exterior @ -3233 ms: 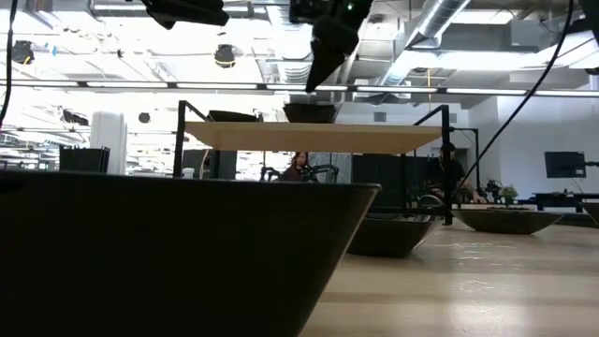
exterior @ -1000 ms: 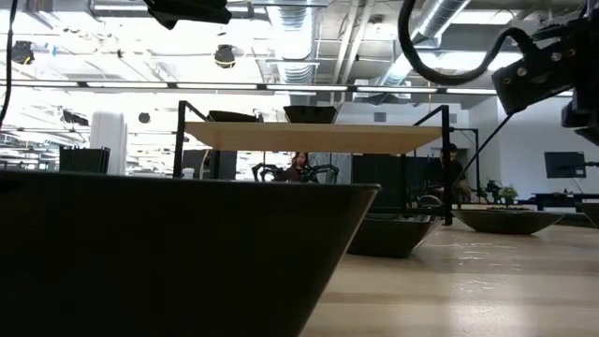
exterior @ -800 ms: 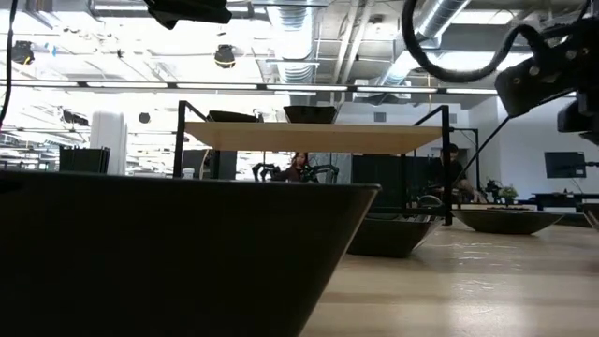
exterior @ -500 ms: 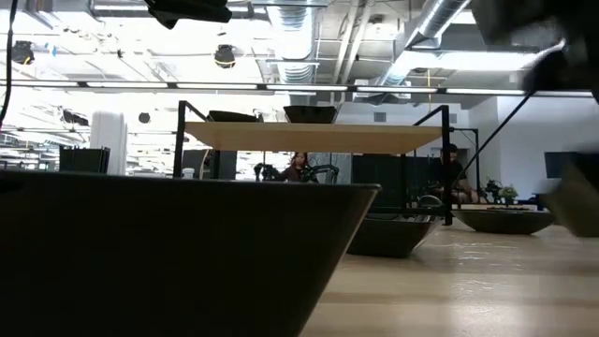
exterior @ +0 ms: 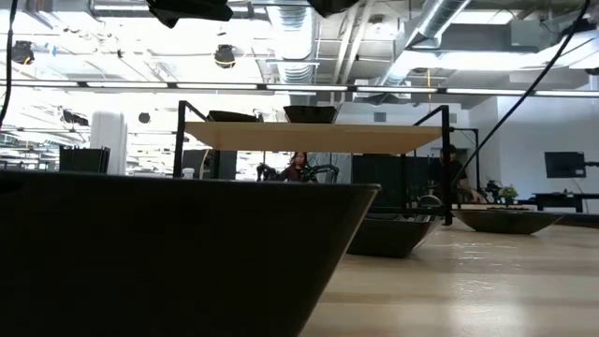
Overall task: Pick & Place Mini shaped plates
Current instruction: Stack the black distorted square plate on top of the black distorted square plate on the shelf
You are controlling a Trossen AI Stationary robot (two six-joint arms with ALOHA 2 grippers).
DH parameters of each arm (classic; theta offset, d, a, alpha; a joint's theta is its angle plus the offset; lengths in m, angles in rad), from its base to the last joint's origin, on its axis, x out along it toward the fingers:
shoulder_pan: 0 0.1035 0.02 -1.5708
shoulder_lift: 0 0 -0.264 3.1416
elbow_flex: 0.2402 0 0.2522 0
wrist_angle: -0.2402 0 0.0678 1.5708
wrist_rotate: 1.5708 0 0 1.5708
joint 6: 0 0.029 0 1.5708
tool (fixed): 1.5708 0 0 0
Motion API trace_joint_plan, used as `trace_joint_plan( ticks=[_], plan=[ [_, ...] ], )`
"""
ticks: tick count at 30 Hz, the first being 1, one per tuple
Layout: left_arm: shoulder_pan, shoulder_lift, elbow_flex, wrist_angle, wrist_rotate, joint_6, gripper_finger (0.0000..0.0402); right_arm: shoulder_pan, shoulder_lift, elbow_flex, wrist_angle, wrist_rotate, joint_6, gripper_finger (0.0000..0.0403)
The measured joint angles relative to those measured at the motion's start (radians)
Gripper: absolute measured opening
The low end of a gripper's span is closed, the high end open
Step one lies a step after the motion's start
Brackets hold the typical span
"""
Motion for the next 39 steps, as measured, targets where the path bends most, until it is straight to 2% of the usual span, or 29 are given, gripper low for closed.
trace_joint_plan(
  ticks=[4, 9, 16, 23, 34, 39],
  plan=[
    [0.0, 0.0, 0.0, 0.0, 0.0, 0.0, 0.0133, -0.135, 0.0, 0.018, 0.045, -0.003, -0.165, 0.0002],
    [0.0, 0.0, 0.0, 0.0, 0.0, 0.0, 0.0133, -0.333, 0.0, 0.018, 0.067, -0.021, -0.155, 0.0004],
    [0.005, 0.0, 0.0, 0.001, 0.0, 0.0, 0.0133, -0.511, 0.002, 0.018, 0.069, -0.241, -0.149, 0.0002],
    [0.039, 0.0, 0.0, 0.001, 0.0, 0.0, 0.0133, -0.559, 0.013, 0.018, 0.062, -0.319, -0.149, 0.0013],
    [0.062, 0.0, 0.0, 0.001, 0.0, 0.0, 0.0133, -0.561, 0.014, 0.018, 0.06, -0.316, -0.15, 0.0075],
    [0.062, 0.0, 0.0, 0.001, 0.0, 0.0, 0.0133, -0.565, 0.014, 0.018, 0.06, -0.321, -0.15, 0.0092]
  ],
)
